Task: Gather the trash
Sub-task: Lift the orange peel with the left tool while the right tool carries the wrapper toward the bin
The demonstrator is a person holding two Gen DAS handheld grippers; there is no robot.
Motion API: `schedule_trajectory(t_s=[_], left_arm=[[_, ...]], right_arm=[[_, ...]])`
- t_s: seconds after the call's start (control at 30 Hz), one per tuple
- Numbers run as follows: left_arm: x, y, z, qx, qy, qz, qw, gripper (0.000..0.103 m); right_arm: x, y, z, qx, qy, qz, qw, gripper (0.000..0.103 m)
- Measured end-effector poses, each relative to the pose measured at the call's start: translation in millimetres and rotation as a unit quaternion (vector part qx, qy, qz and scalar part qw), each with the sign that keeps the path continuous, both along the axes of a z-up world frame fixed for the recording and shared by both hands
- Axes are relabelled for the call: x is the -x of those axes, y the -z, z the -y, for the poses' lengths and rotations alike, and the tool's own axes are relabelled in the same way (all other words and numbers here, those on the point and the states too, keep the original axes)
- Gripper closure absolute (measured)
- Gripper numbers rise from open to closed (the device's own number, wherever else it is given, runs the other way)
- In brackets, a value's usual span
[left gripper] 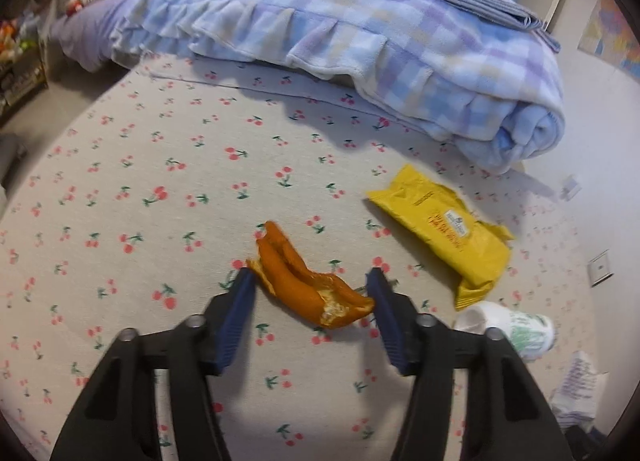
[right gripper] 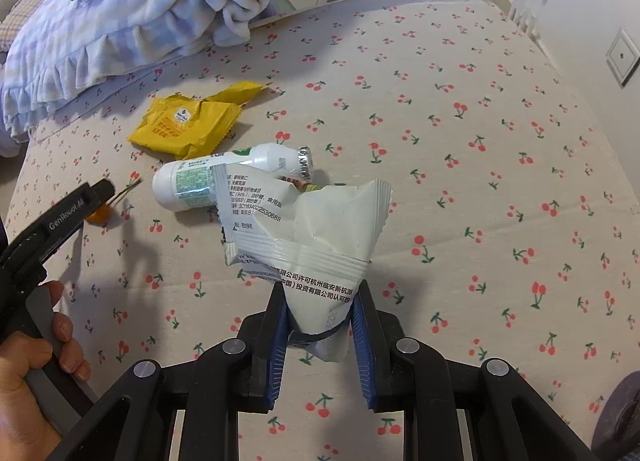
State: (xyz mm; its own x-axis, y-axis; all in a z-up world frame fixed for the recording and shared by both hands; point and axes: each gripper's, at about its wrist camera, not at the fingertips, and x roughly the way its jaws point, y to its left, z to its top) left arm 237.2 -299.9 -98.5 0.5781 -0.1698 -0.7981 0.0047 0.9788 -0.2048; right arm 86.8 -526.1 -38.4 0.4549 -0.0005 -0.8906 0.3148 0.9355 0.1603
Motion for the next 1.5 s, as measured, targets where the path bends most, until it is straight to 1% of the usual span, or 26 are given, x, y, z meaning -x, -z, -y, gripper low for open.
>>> schedule_trajectory(t_s=[0.03,0.07,0.1,0.13,0.23,0.33,0.4,0.47,0.6,0.67,0.83,1.0,1.13,1.3,1.5], left_arm=[[1,0,0,-0.008,-0.001,0.0,1.0,0.059],[3,0,-1,-0.013,0.001,0.001,0.9999,0.063],[5,0,-2,-0.017,0.002,0.0,0.9999,0.073],[6,0,-3,-0.021,0.005,-0.001,0.9998,0.079],[10,0,-8,-0.003,0.015,-0.007,0.9999,0.084],[11,0,-15,0.026,0.032,-0.024,0.9989,0.086],[12,1,-23,0.055,0.04,-0.039,0.9969,0.087],[15,0,-30,0.074,0.041,-0.05,0.9951,0.087],[24,-6,-44,0.1,0.041,-0.061,0.9922,0.088],[28,-11,-48,0.105,0.043,-0.062,0.9917,0.088],[39,-26,-61,0.097,0.05,-0.057,0.9924,0.088],[46,-39,-88,0.081,0.047,-0.055,0.9941,0.088],[49,-49,-119,0.071,0.034,-0.052,0.9955,0.088],[52,-63,-165,0.049,0.016,-0.038,0.9979,0.088],[56,-71,-218,0.028,-0.009,-0.031,0.9991,0.088]], right_arm=[[0,0,1,-0.001,0.001,0.0,1.0,0.077],[0,0,1,-0.001,0.001,0.0,1.0,0.077],[1,0,2,-0.001,0.002,0.0,1.0,0.077],[1,-1,2,-0.001,0.003,0.0,1.0,0.077],[3,-5,1,-0.001,0.002,0.005,1.0,0.077],[6,-10,-1,0.0,0.0,0.013,1.0,0.077],[7,-13,-1,-0.001,0.002,0.017,1.0,0.077],[7,-15,-1,-0.005,0.004,0.019,1.0,0.077],[6,-17,-5,-0.014,0.004,0.022,1.0,0.077],[6,-20,-8,-0.017,0.003,0.025,1.0,0.077],[2,-27,-21,-0.019,-0.003,0.034,0.999,0.077],[-6,-34,-43,-0.025,-0.018,0.044,0.999,0.077],[-14,-40,-68,-0.022,-0.038,0.05,0.998,0.077],[-25,-45,-103,-0.023,-0.065,0.057,0.996,0.077],[-36,-45,-145,-0.022,-0.098,0.061,0.993,0.077]])
